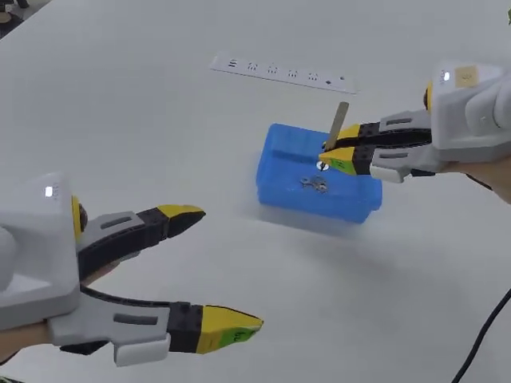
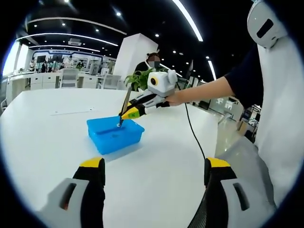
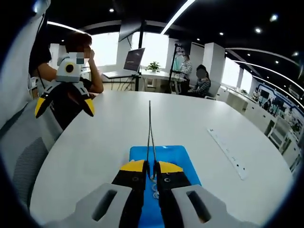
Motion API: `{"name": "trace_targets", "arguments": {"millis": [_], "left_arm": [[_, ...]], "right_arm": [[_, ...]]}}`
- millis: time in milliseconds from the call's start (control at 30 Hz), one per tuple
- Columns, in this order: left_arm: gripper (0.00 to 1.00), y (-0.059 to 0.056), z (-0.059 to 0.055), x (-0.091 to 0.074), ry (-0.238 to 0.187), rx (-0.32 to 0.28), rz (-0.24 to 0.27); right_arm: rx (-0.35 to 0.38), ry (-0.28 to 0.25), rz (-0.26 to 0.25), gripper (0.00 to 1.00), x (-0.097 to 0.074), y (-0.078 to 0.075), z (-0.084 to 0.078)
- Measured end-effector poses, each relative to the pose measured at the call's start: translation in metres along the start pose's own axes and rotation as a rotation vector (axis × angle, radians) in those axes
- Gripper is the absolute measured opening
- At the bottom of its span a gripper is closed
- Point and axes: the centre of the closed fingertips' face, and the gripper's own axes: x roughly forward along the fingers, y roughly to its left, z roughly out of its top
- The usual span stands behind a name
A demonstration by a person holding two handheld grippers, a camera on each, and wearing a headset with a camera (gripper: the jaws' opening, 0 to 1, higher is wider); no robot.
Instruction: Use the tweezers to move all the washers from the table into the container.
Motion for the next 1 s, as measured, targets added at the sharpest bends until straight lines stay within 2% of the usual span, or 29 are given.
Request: {"name": "trace_targets", "arguments": {"millis": [167, 233, 267, 400, 633, 767, 1000], "left_arm": [[0.99, 0.007, -0.004, 0.005, 0.022, 0.007, 0.024], [0.99, 0.014, -0.009, 0.005, 0.061, 0.055, 0.052], [0.99, 0.014, -0.008, 0.006, 0.059, 0.064, 0.053], [0.99, 0.018, -0.006, 0.007, 0.040, 0.035, 0.059], [0.99, 0.020, -0.014, 0.007, 0.079, 0.038, 0.059], [0.99, 0.023, -0.014, 0.005, 0.072, 0.025, 0.070], [0.99, 0.019, -0.015, 0.003, 0.075, 0.010, 0.065]], "right_arm": [[0.017, 0.008, -0.004, 0.09, 0.008, -0.007, -0.012], [0.024, 0.015, -0.013, 0.09, 0.010, -0.010, -0.017], [0.028, 0.018, -0.018, 0.09, 0.011, -0.012, -0.019], [0.029, 0.025, -0.013, 0.09, 0.012, -0.013, -0.023], [0.041, 0.034, -0.017, 0.09, 0.017, -0.015, -0.032], [0.055, 0.053, -0.020, 0.09, 0.019, -0.015, -0.040], [0.066, 0.047, -0.032, 0.10, 0.018, -0.014, -0.039]]}}
